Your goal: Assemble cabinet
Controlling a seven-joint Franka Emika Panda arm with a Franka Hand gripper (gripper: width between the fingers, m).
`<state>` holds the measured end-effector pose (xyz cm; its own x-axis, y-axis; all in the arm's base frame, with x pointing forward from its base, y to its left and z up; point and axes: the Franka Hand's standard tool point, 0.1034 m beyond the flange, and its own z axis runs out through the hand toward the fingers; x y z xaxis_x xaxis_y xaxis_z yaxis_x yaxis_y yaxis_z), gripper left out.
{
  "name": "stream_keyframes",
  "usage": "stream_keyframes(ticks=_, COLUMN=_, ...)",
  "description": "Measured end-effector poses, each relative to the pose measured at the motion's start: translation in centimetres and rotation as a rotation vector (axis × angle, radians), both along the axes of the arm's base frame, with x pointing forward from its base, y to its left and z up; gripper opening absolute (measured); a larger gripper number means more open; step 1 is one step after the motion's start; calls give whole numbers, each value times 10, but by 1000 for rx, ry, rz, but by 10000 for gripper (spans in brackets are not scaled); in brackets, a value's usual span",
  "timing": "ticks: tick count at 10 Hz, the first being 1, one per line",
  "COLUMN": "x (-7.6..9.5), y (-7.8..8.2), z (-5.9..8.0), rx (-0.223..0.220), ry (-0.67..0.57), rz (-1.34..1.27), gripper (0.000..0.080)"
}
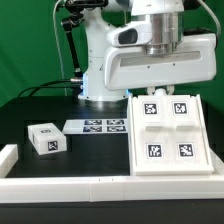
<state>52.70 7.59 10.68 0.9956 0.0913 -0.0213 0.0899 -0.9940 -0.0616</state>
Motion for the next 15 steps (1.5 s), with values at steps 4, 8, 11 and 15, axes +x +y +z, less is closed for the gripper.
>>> stream_keyframes(ticks=4, x=-1, y=0, z=0, rx=-1, ry=9, rz=3, gripper=1)
stream_keyframes(ticks=8, x=13, y=1, z=19, rx=0, ry=32, rz=4, gripper=1)
stream_keyframes(ticks=11, x=19, y=6, z=28, rx=1, ry=15, rz=10, gripper=1)
stream_keyframes(ticks=15, x=16, y=8, z=27, rx=0, ry=27, rz=16, gripper=1)
